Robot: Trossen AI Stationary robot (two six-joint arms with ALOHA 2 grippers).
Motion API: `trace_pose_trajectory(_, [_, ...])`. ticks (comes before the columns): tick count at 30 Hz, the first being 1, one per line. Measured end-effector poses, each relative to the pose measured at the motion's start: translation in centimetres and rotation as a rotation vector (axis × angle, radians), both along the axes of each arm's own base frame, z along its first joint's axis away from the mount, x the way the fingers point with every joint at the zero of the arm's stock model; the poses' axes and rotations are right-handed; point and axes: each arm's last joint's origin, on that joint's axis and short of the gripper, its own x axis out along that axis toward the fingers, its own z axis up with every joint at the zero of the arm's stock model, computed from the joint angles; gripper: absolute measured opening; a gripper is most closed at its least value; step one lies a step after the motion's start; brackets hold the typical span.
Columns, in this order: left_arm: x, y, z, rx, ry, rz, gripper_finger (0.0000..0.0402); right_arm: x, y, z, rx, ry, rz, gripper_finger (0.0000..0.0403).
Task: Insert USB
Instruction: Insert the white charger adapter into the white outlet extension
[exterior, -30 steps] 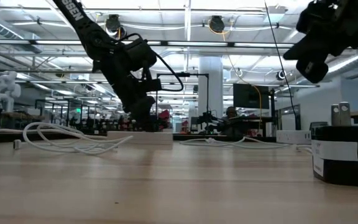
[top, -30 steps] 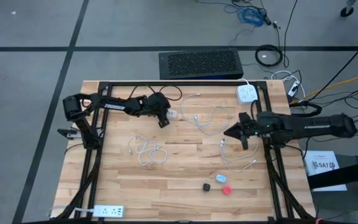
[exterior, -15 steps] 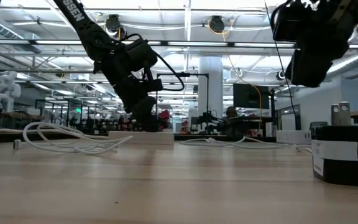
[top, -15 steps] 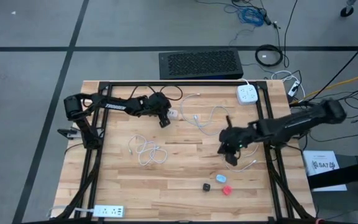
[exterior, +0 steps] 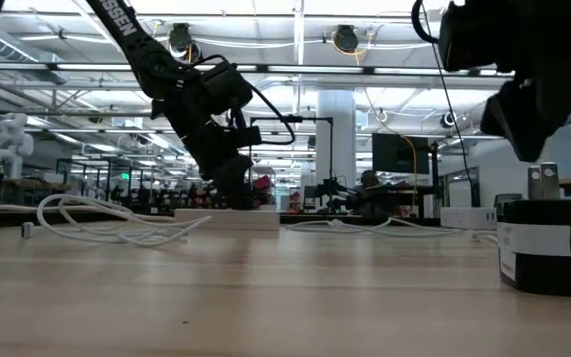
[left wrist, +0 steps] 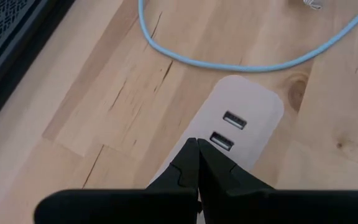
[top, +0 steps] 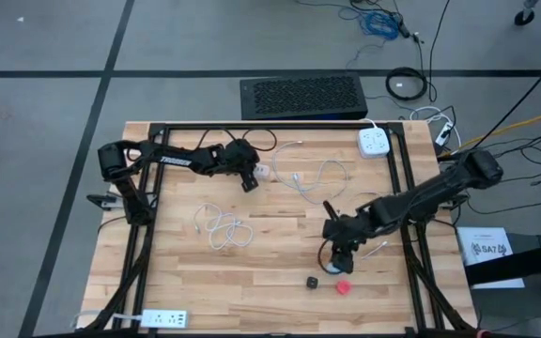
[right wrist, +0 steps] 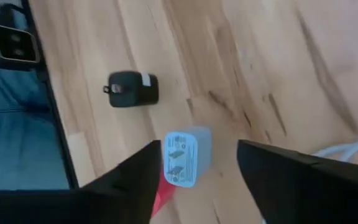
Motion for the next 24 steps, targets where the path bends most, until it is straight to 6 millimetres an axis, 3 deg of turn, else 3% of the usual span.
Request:
trace_pose_trajectory(8, [0.0,0.0,0.0,0.0,0.0,0.0,0.0002,0.4,1.5,-2.4,0.016,0.127,-0.017,0.0256])
trace_pose_trajectory(16, [0.0,0.0,0.0,0.013,0.007,-0.013,0.0002,1.3,2.2,-2.0,0.012,0.111,-0.003,0.0261])
trace_pose_trajectory(24, [0.0,0.0,0.0,0.013,0.006,-0.013,0.0002,1.3,2.6,-4.3,-0.047,0.222,0.026,0.0261])
